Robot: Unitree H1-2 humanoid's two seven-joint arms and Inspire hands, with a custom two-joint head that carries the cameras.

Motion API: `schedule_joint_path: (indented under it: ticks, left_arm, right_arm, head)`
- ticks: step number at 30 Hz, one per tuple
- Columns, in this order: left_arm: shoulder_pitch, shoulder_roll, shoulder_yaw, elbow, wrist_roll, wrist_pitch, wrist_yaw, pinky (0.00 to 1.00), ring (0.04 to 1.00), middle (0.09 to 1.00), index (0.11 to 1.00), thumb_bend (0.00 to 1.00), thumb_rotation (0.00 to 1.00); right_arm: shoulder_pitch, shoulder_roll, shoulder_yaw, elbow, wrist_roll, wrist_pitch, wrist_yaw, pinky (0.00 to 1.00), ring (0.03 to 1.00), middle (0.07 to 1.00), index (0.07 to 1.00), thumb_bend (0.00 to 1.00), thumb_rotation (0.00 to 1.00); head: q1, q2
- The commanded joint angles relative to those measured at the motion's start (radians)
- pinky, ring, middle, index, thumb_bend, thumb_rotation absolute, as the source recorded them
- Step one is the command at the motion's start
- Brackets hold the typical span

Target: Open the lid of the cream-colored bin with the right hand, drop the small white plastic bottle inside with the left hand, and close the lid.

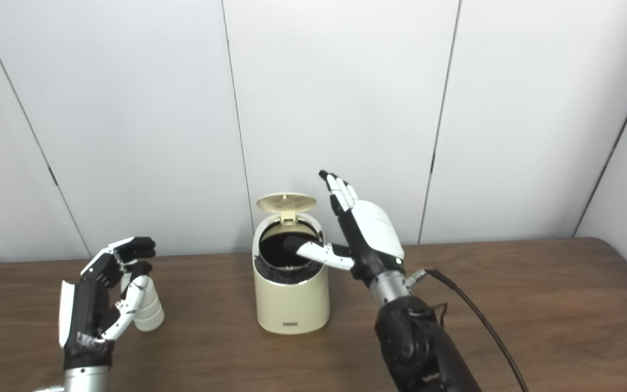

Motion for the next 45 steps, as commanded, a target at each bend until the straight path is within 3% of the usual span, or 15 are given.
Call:
schedule_joint_path:
  ticks: [1, 2, 5, 6, 7, 8, 9, 16, 20, 24, 28, 33, 37, 42, 45]
  left_arm:
    - [-0.043, 0.001, 0.004, -0.031, 0.002, -0.019, 0.002, 0.58, 0.668, 0.687, 0.675, 0.29, 0.38]
    - [-0.043, 0.002, 0.004, -0.031, 0.003, -0.019, 0.002, 0.58, 0.668, 0.687, 0.675, 0.29, 0.37]
    - [-0.045, 0.002, 0.004, -0.027, 0.003, -0.018, 0.004, 0.58, 0.668, 0.687, 0.675, 0.28, 0.37]
    - [-0.045, 0.003, 0.003, -0.026, 0.001, -0.018, 0.004, 0.58, 0.669, 0.688, 0.676, 0.28, 0.37]
    - [-0.045, 0.002, 0.003, -0.027, -0.002, -0.017, 0.003, 0.58, 0.669, 0.688, 0.676, 0.28, 0.37]
    - [-0.045, 0.002, 0.003, -0.027, -0.005, -0.017, 0.002, 0.58, 0.670, 0.689, 0.676, 0.28, 0.37]
    - [-0.044, 0.001, 0.004, -0.027, -0.006, -0.018, 0.001, 0.58, 0.670, 0.689, 0.676, 0.28, 0.36]
    - [-0.045, 0.013, 0.004, -0.020, 0.008, -0.018, 0.005, 0.58, 0.667, 0.688, 0.677, 0.27, 0.36]
    - [-0.045, 0.016, 0.005, -0.018, -0.009, -0.018, -0.001, 0.58, 0.670, 0.689, 0.677, 0.29, 0.37]
    - [-0.048, 0.021, 0.002, -0.013, -0.005, -0.018, 0.003, 0.58, 0.671, 0.690, 0.679, 0.28, 0.35]
    - [-0.050, 0.020, -0.003, -0.012, -0.004, -0.019, 0.009, 0.58, 0.669, 0.689, 0.678, 0.28, 0.35]
    - [-0.049, 0.018, 0.002, -0.028, -0.012, -0.018, 0.005, 0.59, 0.669, 0.689, 0.679, 0.28, 0.36]
    - [-0.052, 0.007, 0.015, -0.079, -0.025, -0.016, 0.000, 0.58, 0.663, 0.683, 0.677, 0.30, 0.36]
    - [-0.056, 0.004, 0.056, -0.191, 0.049, 0.025, 0.009, 0.58, 0.676, 0.704, 0.694, 0.38, 0.38]
    - [-0.061, 0.017, 0.080, -0.266, 0.085, 0.089, -0.004, 0.64, 0.737, 0.765, 0.740, 0.51, 0.44]
  right_arm:
    - [-0.011, 0.021, -0.033, -0.051, 0.031, -0.059, -0.055, 0.85, 0.969, 0.994, 0.992, 0.97, 0.87]
    - [0.006, 0.025, -0.043, -0.061, 0.033, -0.073, -0.075, 0.84, 0.955, 0.981, 0.977, 0.91, 0.82]
    - [0.058, 0.021, -0.070, -0.064, 0.015, -0.131, -0.147, 0.72, 0.861, 0.884, 0.870, 0.53, 0.68]
    - [0.071, 0.020, -0.078, -0.060, 0.011, -0.150, -0.167, 0.70, 0.831, 0.853, 0.841, 0.45, 0.61]
    - [0.090, 0.021, -0.093, -0.051, 0.011, -0.176, -0.200, 0.68, 0.815, 0.837, 0.826, 0.40, 0.58]
    - [0.108, 0.020, -0.105, -0.041, 0.011, -0.199, -0.230, 0.63, 0.767, 0.802, 0.788, 0.34, 0.43]
    - [0.123, 0.021, -0.117, -0.031, 0.012, -0.219, -0.255, 0.60, 0.741, 0.784, 0.769, 0.31, 0.34]
    - [0.202, 0.009, -0.172, 0.049, 0.029, -0.364, -0.382, 0.46, 0.622, 0.710, 0.715, 0.30, 0.15]
    - [0.229, -0.010, -0.182, 0.096, 0.026, -0.441, -0.422, 0.36, 0.516, 0.672, 0.726, 0.29, 0.21]
    - [0.239, -0.022, -0.191, 0.135, 0.048, -0.513, -0.438, 0.42, 0.574, 0.697, 0.724, 0.30, 0.25]
    - [0.228, -0.030, -0.193, 0.142, 0.040, -0.533, -0.433, 0.38, 0.537, 0.693, 0.727, 0.31, 0.35]
    - [0.224, -0.033, -0.193, 0.159, 0.044, -0.558, -0.428, 0.43, 0.593, 0.705, 0.718, 0.32, 0.35]
    - [0.223, -0.022, -0.196, 0.152, 0.046, -0.534, -0.420, 0.47, 0.622, 0.717, 0.710, 0.33, 0.35]
    - [0.224, -0.018, -0.201, 0.162, 0.039, -0.530, -0.431, 0.48, 0.625, 0.726, 0.700, 0.33, 0.30]
    - [0.225, -0.021, -0.201, 0.167, 0.035, -0.533, -0.432, 0.47, 0.613, 0.720, 0.697, 0.32, 0.27]
  head:
    - [-0.001, -0.001]
    - [-0.001, -0.001]
    - [0.001, -0.005]
    - [0.000, -0.006]
    - [0.000, -0.007]
    - [-0.001, -0.007]
    - [-0.001, -0.007]
    - [-0.003, -0.008]
    - [-0.013, -0.009]
    - [-0.010, -0.013]
    - [-0.004, -0.014]
    - [0.002, -0.016]
    - [0.004, -0.020]
    - [0.010, -0.022]
    - [0.017, -0.024]
